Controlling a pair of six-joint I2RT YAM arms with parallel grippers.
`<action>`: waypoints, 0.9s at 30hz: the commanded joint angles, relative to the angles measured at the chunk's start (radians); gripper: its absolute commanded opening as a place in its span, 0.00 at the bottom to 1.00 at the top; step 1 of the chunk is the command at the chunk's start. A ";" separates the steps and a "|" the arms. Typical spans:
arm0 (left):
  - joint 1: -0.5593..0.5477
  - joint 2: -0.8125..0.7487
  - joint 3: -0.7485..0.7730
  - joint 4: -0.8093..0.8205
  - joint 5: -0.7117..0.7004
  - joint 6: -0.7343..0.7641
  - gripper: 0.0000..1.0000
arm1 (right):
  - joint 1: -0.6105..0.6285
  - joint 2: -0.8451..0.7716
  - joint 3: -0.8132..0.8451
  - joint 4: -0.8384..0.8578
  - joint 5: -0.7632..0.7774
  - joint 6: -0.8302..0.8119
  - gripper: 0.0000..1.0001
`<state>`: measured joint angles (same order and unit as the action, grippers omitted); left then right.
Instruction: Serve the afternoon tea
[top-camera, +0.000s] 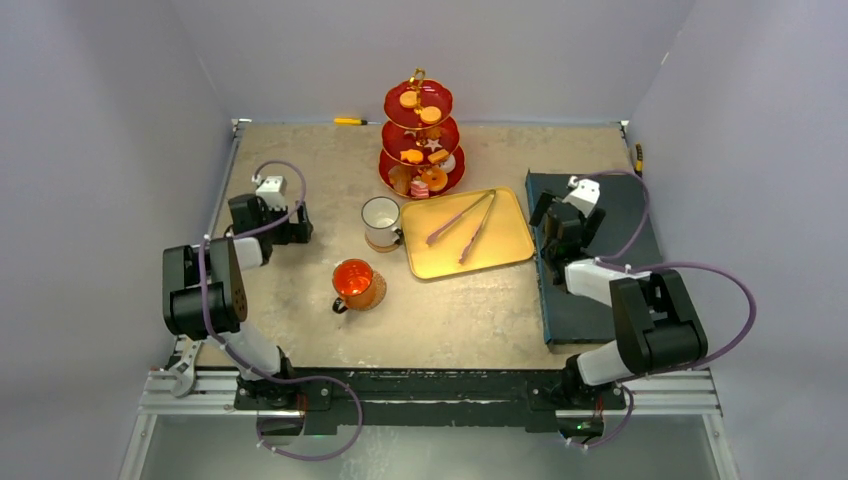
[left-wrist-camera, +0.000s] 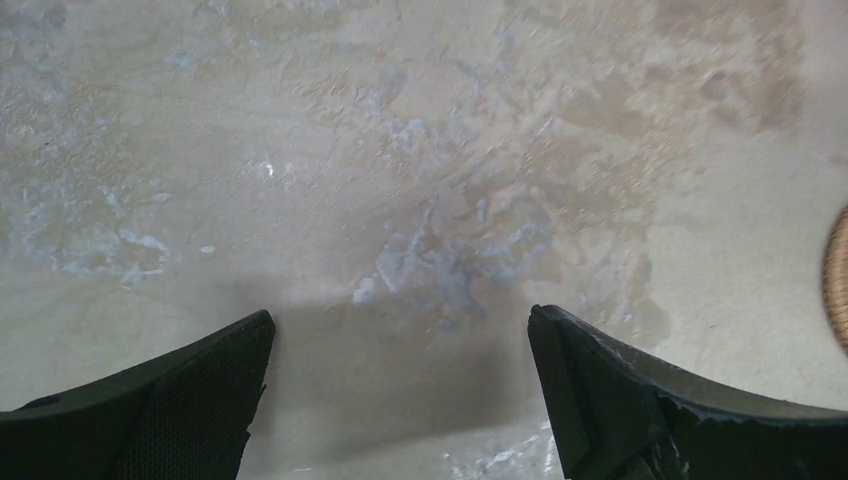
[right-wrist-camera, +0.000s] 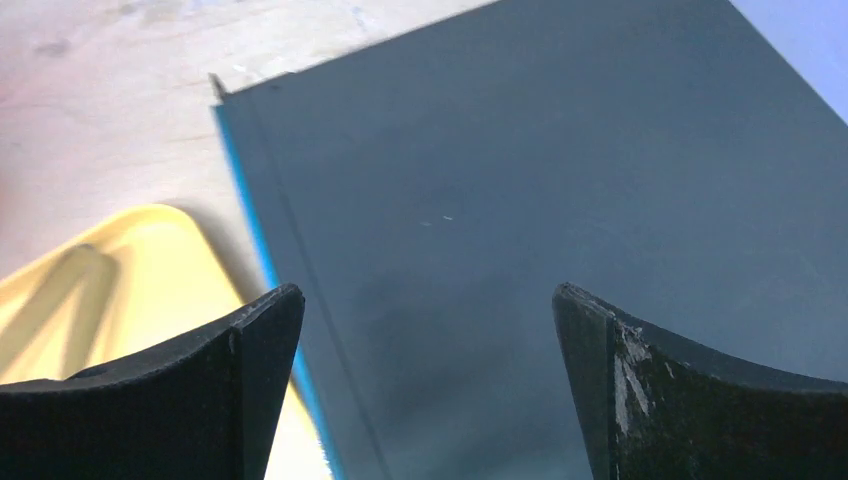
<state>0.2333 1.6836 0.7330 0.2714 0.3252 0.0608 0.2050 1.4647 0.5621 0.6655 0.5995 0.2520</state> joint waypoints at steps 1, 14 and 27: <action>-0.003 -0.048 -0.150 0.419 0.071 -0.111 0.99 | -0.032 -0.003 -0.105 0.282 0.059 -0.061 0.98; -0.057 -0.027 -0.321 0.785 0.029 -0.183 0.99 | -0.047 0.078 -0.194 0.604 -0.017 -0.170 0.98; -0.169 -0.007 -0.483 1.083 -0.108 -0.096 0.99 | -0.068 0.121 -0.300 0.824 -0.205 -0.234 0.98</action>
<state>0.0696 1.6703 0.1997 1.2697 0.2813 -0.0471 0.1692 1.5860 0.1829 1.4475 0.4713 0.0036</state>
